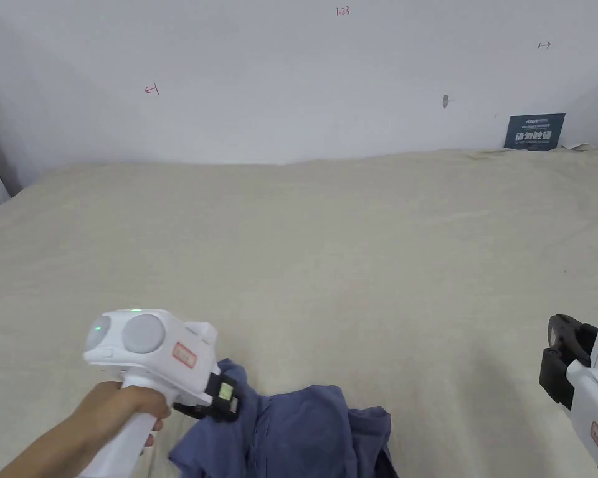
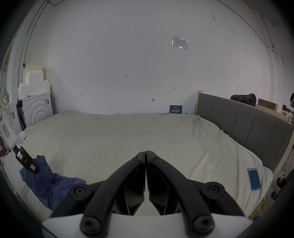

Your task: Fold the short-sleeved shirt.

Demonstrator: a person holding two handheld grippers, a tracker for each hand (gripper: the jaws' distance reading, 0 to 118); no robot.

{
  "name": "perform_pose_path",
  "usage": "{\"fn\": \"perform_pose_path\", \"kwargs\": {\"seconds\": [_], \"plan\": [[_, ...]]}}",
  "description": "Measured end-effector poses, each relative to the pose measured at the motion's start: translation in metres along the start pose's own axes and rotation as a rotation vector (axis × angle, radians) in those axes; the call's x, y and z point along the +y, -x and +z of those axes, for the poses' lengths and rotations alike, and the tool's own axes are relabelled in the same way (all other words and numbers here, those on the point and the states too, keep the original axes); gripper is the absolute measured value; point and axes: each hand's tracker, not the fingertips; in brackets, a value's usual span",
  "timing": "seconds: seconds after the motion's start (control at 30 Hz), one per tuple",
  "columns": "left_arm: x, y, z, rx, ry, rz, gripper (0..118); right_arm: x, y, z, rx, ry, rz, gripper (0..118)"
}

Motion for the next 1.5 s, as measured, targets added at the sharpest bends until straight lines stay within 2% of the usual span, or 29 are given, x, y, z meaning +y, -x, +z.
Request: {"fn": "perform_pose_path", "kwargs": {"seconds": [0.2, 0.4, 0.6, 0.8, 0.87, 0.9, 0.97, 1.03, 1.07, 1.17, 1.37, 1.4, 1.5], "plan": [[0.001, -0.07, -0.044, -0.046, 0.054, -0.099, 7, -0.004, -0.01, 0.008, -0.017, 0.002, -0.014, 0], [0.002, -0.105, -0.085, -0.089, 0.087, -0.126, 7, -0.006, -0.018, 0.012, -0.035, 0.008, -0.017, 0], [0.003, -0.121, -0.124, -0.054, 0.104, -0.142, 8, -0.008, -0.021, 0.012, -0.042, 0.015, -0.022, 1], [-0.005, -0.13, -0.126, -0.039, 0.098, -0.13, 10, -0.01, -0.019, 0.01, -0.04, 0.026, -0.017, 0], [-0.005, -0.13, -0.126, -0.04, 0.096, -0.131, 19, -0.01, -0.018, 0.01, -0.038, 0.028, -0.015, 0], [-0.004, -0.131, -0.124, -0.049, 0.096, -0.127, 30, -0.01, -0.018, 0.009, -0.037, 0.029, -0.014, 1], [-0.003, -0.131, -0.118, -0.125, 0.089, -0.108, 74, -0.01, -0.016, 0.009, -0.035, 0.029, -0.013, 0], [-0.006, -0.135, -0.1, -0.182, 0.052, -0.083, 113, -0.009, -0.015, 0.008, -0.032, 0.029, -0.01, 0], [-0.009, -0.137, -0.091, -0.197, 0.025, -0.085, 118, -0.008, -0.015, 0.007, -0.031, 0.028, -0.009, 1], [-0.011, -0.126, -0.071, -0.229, -0.08, -0.078, 118, -0.007, -0.013, 0.007, -0.027, 0.025, -0.01, 1], [-0.02, -0.091, -0.031, -0.199, -0.247, -0.023, 117, -0.003, -0.01, 0.008, -0.022, 0.014, -0.008, 0], [-0.023, -0.085, -0.027, -0.174, -0.288, -0.021, 114, -0.002, -0.009, 0.008, -0.021, 0.012, -0.008, 1], [-0.035, -0.074, -0.013, -0.06, -0.412, -0.009, 92, -0.001, -0.008, 0.007, -0.018, 0.008, -0.004, 1]]}}
